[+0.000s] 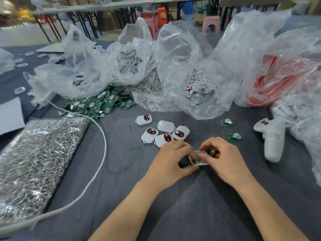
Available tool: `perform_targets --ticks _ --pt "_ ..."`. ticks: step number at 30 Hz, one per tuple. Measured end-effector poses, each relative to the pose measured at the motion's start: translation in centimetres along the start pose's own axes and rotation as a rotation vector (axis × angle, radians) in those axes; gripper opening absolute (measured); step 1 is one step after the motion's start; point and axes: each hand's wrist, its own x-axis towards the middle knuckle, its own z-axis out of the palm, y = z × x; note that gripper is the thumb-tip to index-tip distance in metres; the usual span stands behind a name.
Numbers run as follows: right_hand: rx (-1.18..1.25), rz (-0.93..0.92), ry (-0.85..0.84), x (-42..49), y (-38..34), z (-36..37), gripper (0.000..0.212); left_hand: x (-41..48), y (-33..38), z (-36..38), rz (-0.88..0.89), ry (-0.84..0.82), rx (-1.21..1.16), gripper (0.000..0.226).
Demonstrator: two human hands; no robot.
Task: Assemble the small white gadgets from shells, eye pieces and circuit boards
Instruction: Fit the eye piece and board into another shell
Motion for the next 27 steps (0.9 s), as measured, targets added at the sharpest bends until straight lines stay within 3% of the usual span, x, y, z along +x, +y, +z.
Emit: perform_targets --ticks 6,10,13,17,22,25,27 --pt "-0.013 -0.044 0.025 -0.1 0.2 0.1 0.018 -0.3 0.2 -0.3 0.035 0.026 -0.003 0.021" --pt "0.029 -0.028 0.035 -0.2 0.2 0.0 0.016 0.5 -1.9 -2.7 0.006 0.287 0.021 0.021" --pt "0.012 -0.026 0.018 -0.2 0.0 0.0 0.014 2.3 -7.4 -6.8 -0.281 0.41 0.338 0.034" --pt "0.045 -0.006 0.014 -0.1 -0.1 -0.1 0.013 2.9 -15.2 -12.2 -0.669 0.1 0.713 0.055" --pt "0.096 -0.003 0.02 -0.1 -0.2 -0.4 0.01 2.5 -18.3 -13.8 -0.557 0.105 0.877 0.043" --pt "0.123 0.014 0.032 0.0 -0.1 -0.5 0.01 2.4 -17.9 -14.0 -0.523 0.205 0.973 0.028" --pt "0.146 0.017 0.061 0.0 -0.1 -0.5 0.011 2.8 -16.5 -14.0 -0.526 0.349 0.836 0.025"
